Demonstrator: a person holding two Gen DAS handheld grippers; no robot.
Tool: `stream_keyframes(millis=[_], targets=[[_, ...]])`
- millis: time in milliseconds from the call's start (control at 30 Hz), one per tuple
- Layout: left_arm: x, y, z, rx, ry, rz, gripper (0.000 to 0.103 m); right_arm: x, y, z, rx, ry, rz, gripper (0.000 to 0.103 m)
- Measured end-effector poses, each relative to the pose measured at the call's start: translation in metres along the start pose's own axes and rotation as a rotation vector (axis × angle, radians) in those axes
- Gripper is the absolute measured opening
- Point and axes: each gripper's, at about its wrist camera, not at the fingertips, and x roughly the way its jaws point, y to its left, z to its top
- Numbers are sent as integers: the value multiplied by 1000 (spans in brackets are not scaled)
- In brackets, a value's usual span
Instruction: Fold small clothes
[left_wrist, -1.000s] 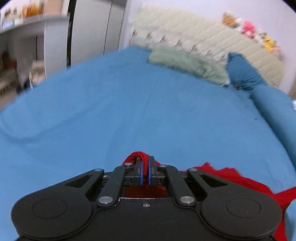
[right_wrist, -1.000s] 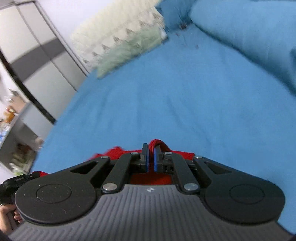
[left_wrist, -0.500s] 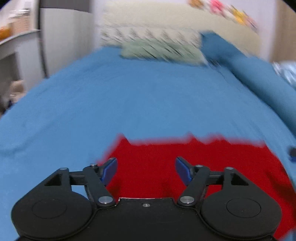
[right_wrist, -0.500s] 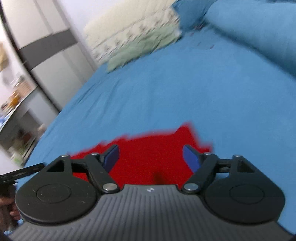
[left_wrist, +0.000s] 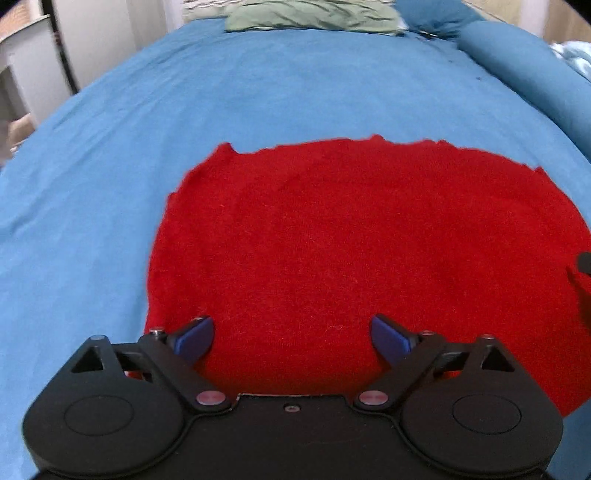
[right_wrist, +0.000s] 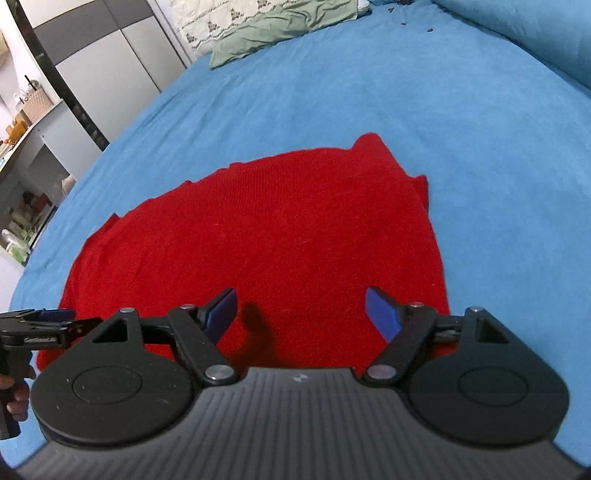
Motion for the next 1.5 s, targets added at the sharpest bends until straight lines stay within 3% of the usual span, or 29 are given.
stream_keyframes(millis=[100, 167, 300, 467, 667, 867, 933, 1067, 1100, 1200, 1367, 1500], targets=[[-33, -10, 17, 13, -36, -50, 91, -48, 3, 8, 7, -72, -19, 93], [-56, -22, 27, 54, -67, -58, 98, -82, 2, 18, 17, -104, -24, 96], [-70, -52, 31, 120, -79, -92, 102, -109, -5, 13, -9, -48, -77, 98], [-36, -82, 18, 82, -11, -124, 102, -99, -27, -30, 42, 23, -109, 97], [-6, -110, 11, 94, -11, -127, 102, -76, -34, -70, 90, -2, -115, 95], [17, -112, 11, 74, 66, -122, 103, -58, -26, -83, 55, -10, -172, 94], [21, -113, 12, 71, 83, -118, 103, -57, -23, -87, 27, -12, -185, 88], [26, -113, 17, 58, 121, -110, 103, -58, -19, -87, 24, -9, -161, 58], [27, -111, 18, 53, 128, -111, 103, -58, -19, -86, 41, -5, -156, 47], [29, -110, 20, 49, 145, -113, 103, -62, -31, -83, 164, -4, -130, 28], [32, -109, 27, 59, 174, -132, 103, -85, -45, -70, 403, -33, -34, 22], [20, -91, 37, 12, 176, -161, 103, -110, -20, -39, 419, -96, 84, 22]])
